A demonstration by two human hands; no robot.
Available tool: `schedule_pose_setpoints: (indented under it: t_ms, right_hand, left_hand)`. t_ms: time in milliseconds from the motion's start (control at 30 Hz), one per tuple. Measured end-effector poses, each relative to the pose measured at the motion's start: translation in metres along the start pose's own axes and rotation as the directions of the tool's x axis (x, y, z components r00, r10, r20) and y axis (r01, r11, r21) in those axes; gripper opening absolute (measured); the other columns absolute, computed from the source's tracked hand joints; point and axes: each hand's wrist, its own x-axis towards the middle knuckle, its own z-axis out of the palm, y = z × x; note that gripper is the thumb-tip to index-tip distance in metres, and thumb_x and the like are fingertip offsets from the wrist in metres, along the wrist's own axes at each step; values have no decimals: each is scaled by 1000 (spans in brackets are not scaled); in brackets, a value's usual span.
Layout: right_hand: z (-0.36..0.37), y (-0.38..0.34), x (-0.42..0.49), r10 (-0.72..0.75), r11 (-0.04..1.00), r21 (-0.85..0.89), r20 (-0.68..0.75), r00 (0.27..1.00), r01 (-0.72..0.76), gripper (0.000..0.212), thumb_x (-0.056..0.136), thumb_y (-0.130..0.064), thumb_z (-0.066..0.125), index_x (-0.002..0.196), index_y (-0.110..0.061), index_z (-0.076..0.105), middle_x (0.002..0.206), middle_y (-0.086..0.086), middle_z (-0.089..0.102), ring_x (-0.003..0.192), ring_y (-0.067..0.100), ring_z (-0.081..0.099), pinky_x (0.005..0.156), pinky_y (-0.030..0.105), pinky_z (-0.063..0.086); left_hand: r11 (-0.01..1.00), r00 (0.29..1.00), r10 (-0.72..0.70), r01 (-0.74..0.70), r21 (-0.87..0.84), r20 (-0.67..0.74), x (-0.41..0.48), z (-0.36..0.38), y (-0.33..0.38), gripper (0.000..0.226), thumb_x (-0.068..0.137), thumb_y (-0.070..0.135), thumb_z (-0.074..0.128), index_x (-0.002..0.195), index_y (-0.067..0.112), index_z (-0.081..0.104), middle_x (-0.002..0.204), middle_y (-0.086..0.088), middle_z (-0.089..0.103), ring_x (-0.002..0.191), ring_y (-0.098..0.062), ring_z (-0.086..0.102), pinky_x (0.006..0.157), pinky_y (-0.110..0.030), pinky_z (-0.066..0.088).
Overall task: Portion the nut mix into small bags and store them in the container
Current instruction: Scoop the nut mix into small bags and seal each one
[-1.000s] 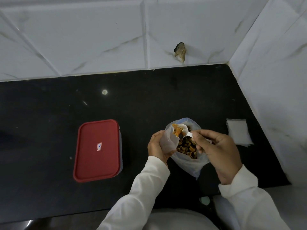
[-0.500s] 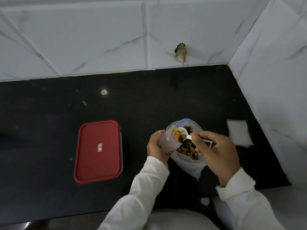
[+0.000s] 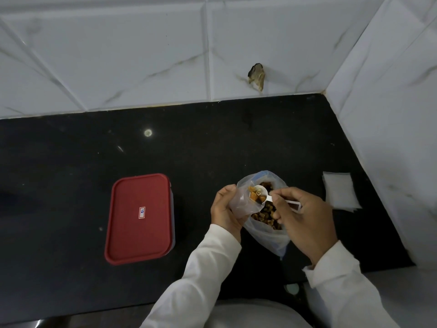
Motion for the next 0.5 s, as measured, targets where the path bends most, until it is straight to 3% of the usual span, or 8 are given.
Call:
schedule_pose_setpoints:
  t_ms: [200,300,367,433,500]
  right_hand:
    - [3,-4,-2,-150,979,-141,9,989,149,20,92,-26,58,106,-17,68,93,-5,67,73,0,67,65,16,56]
    - [7,0,3,-302,902,-323,5,953,288,20,90,-20,64,106,-9,69,97,3,68,82,7,65,76,29,57]
    - [9,-3,5,-306,871,-392,38,951,296,22,87,-9,67,109,-5,69,102,10,67,90,17,63,81,34,53]
    - [7,-10,5,-416,815,-427,40,909,392,21,79,1,71,99,-4,73,91,10,67,78,22,64,67,31,52]
    - [1,-16,5,-487,708,-544,86,869,450,34,53,3,88,83,-1,72,76,14,64,58,24,63,50,31,53]
  left_hand:
    - [998,994,59,-57,-18,89,6,-2,-4,26,71,14,76,94,21,68,118,-12,62,102,-32,64,71,-41,58]
    - [998,993,66,-66,-4,99,7,1,-4,29,68,14,78,94,21,68,118,-12,62,100,-31,65,72,-42,59]
    - [997,992,77,-77,-1,96,7,4,-5,32,69,15,78,98,21,69,119,-12,62,100,-31,65,72,-41,59]
    - [997,991,76,-77,2,109,8,8,-7,43,69,18,79,111,21,68,125,-14,60,104,-33,64,73,-42,57]
    - [998,991,60,-61,1,121,8,16,-7,50,73,23,77,122,22,65,128,-15,61,110,-35,63,77,-44,56]
